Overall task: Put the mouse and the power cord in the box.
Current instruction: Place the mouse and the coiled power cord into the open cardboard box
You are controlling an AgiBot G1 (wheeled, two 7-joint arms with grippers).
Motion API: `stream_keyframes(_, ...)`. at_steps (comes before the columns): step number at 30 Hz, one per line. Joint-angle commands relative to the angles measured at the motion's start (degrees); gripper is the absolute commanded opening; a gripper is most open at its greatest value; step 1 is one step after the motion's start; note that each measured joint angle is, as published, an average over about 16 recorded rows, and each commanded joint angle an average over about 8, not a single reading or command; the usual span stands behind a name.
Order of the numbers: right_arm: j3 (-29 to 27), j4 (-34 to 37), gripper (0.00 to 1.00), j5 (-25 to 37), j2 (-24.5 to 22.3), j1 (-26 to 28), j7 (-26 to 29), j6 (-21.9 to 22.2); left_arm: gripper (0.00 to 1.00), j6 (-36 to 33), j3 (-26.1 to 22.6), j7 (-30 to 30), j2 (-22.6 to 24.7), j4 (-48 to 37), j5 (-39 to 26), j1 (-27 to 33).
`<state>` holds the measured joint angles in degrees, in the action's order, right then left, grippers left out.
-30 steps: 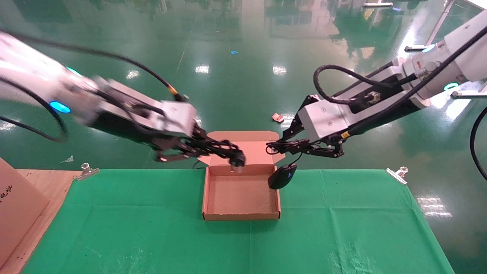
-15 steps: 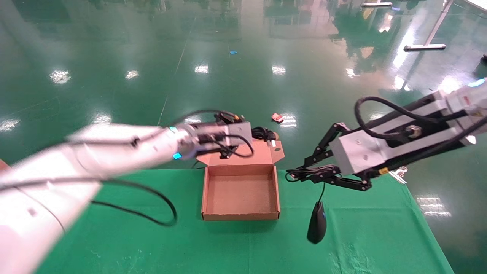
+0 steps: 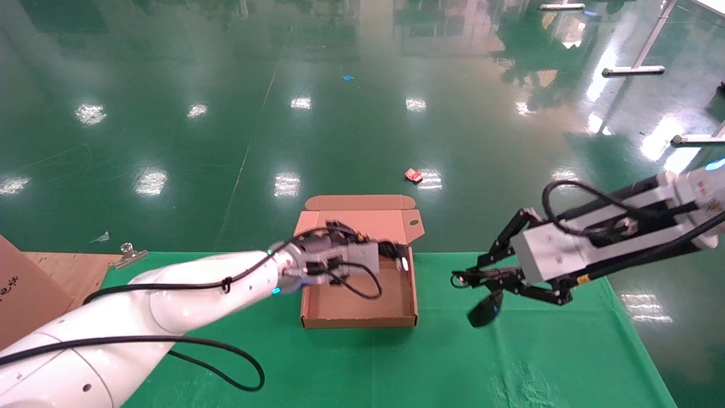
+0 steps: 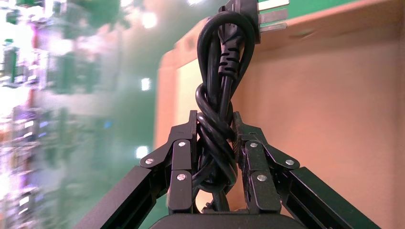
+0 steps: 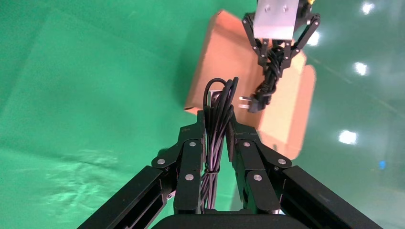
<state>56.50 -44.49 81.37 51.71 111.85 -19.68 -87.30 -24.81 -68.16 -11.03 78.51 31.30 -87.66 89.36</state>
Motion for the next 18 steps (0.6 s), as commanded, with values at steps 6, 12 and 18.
stream_keyframes(6,0.51,3.17,0.0,0.31,1.31,-1.25,-1.82,0.71,1.0,-0.42,-2.26,-1.02,-0.08,-0.25,4.03,0.27)
stream_keyframes(12,0.61,4.49,0.0,0.15,2.34,-1.34,-2.51,0.67,1.0,-0.04,-3.79,-2.34,-0.08,-0.75,6.68,0.62)
stream_keyframes(18,0.73,4.82,0.0,0.15,3.32,-1.14,-2.48,0.7,1.0,0.07,-4.69,-2.91,-0.1,-1.05,9.83,0.95)
